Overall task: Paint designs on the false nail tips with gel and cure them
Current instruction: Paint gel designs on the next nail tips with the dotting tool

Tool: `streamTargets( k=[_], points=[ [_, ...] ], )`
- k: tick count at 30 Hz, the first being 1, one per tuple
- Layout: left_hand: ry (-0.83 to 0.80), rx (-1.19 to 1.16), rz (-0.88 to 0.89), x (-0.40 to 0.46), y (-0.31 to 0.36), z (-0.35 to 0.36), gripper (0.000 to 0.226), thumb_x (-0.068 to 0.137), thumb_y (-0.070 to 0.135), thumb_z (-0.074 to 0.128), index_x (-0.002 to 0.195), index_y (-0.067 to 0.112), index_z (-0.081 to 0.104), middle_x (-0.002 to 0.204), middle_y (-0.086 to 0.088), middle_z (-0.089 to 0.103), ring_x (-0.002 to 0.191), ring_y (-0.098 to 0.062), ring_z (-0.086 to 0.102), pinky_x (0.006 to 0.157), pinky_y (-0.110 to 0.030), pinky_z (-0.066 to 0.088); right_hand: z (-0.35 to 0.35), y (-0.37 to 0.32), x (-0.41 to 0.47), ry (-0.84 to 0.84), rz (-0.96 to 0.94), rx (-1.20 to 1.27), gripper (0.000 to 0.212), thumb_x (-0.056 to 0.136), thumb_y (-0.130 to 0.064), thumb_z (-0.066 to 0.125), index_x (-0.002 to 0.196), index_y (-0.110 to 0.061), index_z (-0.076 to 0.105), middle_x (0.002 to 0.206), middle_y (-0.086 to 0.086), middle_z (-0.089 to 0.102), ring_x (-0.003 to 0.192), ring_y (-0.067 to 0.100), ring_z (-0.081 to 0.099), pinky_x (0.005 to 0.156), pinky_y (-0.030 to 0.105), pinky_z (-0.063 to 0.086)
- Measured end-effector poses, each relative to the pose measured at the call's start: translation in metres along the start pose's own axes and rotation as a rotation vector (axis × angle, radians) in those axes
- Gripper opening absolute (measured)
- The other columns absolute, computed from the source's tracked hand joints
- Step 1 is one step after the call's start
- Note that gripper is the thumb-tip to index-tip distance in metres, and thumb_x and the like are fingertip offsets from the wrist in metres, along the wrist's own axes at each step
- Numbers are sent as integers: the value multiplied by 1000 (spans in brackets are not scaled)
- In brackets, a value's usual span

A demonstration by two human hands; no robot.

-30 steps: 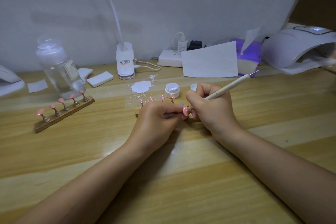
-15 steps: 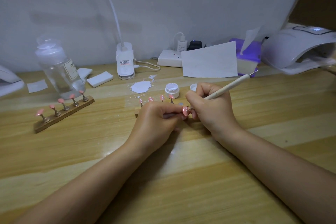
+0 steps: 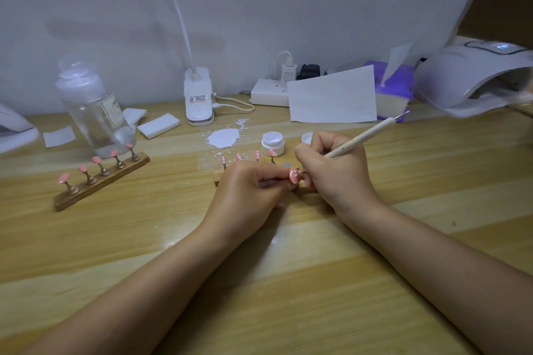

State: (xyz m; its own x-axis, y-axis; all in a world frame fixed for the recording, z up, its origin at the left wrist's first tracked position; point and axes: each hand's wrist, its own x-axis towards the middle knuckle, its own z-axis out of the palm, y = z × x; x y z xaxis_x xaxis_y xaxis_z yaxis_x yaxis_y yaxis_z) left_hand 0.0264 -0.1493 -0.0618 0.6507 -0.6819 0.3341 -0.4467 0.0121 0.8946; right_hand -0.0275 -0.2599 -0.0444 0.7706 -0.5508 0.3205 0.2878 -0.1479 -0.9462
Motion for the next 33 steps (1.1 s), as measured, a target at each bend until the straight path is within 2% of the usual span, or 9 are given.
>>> streamTargets(
  k=[7,12,16,21,30,33],
  points=[
    [10,11,13,0,-1,0,37,82,0,63,79,36,68,70,21,69,72,10,62,56,-13,51,1,-2,0,2,19,31,40,77,9,52,48,-10,30,26,-5,36,25,2,41,34,9,31],
    [23,-33,-13,0,-1,1,30,81,-1,64,73,27,70,68,21,69,71,9,63,53,-11,50,1,-4,0,4,14,54,42,78,12,49,49,-11,29,27,-8,32,23,1,40,32,9,27],
    [14,-11,-14,0,-1,0,33,81,-1,63,74,31,68,67,23,68,71,10,62,53,-11,50,1,-4,-2,-20,6,21,42,77,10,50,46,-10,30,25,-5,36,24,2,39,32,10,28],
    [2,-12,-5,1,-2,0,31,81,-2,62,71,26,69,68,23,68,72,11,62,53,-10,49,1,-3,-1,-28,5,12,42,77,10,50,46,-10,31,26,-4,37,25,2,39,34,10,30],
    [-4,-3,3,1,-1,0,36,82,-2,62,76,32,69,67,24,67,72,12,61,54,-10,49,1,-3,-1,-36,0,-2,41,76,10,50,45,-9,32,26,-5,37,25,2,40,34,10,31],
    [9,-8,-5,1,-2,0,33,81,-3,62,73,28,69,67,22,68,71,10,62,53,-11,50,1,-2,-1,-32,2,0,42,76,10,50,45,-10,31,26,-5,37,25,2,40,34,9,30]
  ],
)
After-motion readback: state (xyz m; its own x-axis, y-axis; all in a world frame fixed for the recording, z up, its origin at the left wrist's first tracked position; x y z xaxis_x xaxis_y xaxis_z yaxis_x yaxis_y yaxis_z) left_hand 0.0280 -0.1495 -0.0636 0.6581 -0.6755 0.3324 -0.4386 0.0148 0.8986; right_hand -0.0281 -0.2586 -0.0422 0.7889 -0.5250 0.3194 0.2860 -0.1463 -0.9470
